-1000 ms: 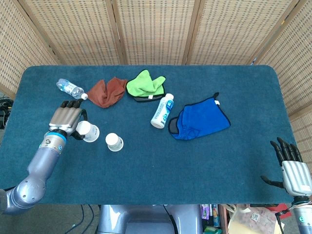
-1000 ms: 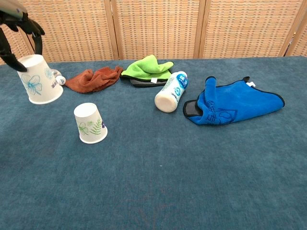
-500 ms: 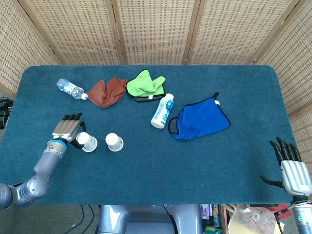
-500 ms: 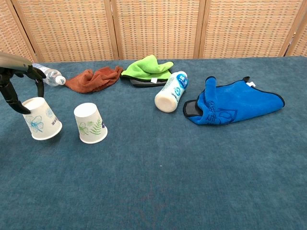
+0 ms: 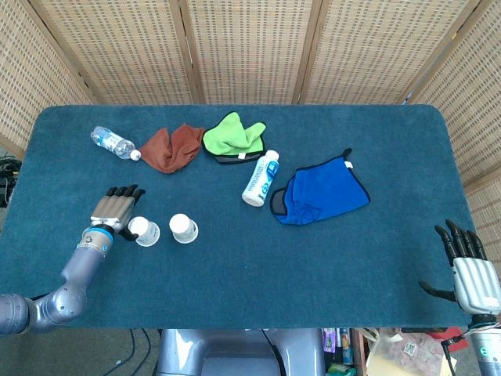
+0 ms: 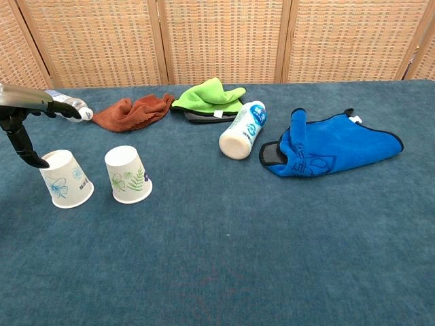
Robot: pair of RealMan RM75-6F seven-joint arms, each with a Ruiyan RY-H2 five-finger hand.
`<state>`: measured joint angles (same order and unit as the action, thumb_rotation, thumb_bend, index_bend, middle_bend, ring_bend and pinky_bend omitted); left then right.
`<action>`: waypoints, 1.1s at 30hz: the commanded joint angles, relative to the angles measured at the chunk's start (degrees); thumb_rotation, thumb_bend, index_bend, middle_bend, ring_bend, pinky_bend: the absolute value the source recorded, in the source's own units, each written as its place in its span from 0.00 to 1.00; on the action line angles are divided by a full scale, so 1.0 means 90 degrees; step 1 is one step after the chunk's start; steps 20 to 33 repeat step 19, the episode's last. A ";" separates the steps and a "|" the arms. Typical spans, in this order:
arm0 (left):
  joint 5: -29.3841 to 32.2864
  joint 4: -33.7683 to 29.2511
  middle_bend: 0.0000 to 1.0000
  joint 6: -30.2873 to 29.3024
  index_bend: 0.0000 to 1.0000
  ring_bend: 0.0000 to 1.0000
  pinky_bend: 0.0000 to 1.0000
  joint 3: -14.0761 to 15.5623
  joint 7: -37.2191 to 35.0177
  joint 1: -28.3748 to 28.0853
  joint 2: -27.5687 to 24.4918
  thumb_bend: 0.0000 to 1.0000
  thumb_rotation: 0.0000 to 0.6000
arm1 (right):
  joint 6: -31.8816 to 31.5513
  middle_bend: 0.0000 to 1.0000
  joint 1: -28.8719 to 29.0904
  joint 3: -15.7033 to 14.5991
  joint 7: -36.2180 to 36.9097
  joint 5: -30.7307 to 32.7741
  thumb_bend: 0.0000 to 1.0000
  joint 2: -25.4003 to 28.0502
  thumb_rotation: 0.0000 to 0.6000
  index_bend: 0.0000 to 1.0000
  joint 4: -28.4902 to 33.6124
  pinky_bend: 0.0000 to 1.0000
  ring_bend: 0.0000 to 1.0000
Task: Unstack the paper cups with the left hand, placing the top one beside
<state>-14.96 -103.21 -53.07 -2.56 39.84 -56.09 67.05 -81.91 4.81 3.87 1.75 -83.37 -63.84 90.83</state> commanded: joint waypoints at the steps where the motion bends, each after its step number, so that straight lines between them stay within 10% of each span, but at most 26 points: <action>1: -0.0036 -0.0060 0.00 -0.0001 0.00 0.00 0.00 0.0001 -0.0078 0.0021 -0.0087 0.24 1.00 | -0.0003 0.00 -0.0001 -0.0004 0.0003 -0.0010 0.09 0.0005 1.00 0.00 0.0004 0.00 0.00; 8: -0.0662 -0.0387 0.00 -0.0317 0.00 0.00 0.00 -0.0158 -0.0794 0.0402 -0.0413 0.24 1.00 | -0.0031 0.00 -0.0006 -0.0007 -0.0031 -0.0038 0.09 0.0004 1.00 0.00 0.0026 0.00 0.00; 13: -0.4391 -0.0451 0.00 -0.2877 0.00 0.00 0.00 0.0453 -0.2254 0.2209 0.0196 0.24 1.00 | -0.0086 0.00 -0.0001 -0.0009 -0.0178 -0.0095 0.09 -0.0045 1.00 0.00 0.0049 0.00 0.00; 18: -0.6012 0.0402 0.00 -0.4263 0.00 0.00 0.00 0.1227 -0.2517 0.3382 0.0931 0.24 1.00 | -0.0209 0.00 -0.0014 -0.0037 -0.0419 -0.0233 0.09 -0.0100 1.00 0.00 0.0103 0.00 0.00; 33: -0.6090 0.0488 0.00 -0.4337 0.00 0.00 0.00 0.1272 -0.2528 0.3481 0.0987 0.24 1.00 | -0.0225 0.00 -0.0017 -0.0043 -0.0451 -0.0253 0.09 -0.0107 1.00 0.00 0.0117 0.00 0.00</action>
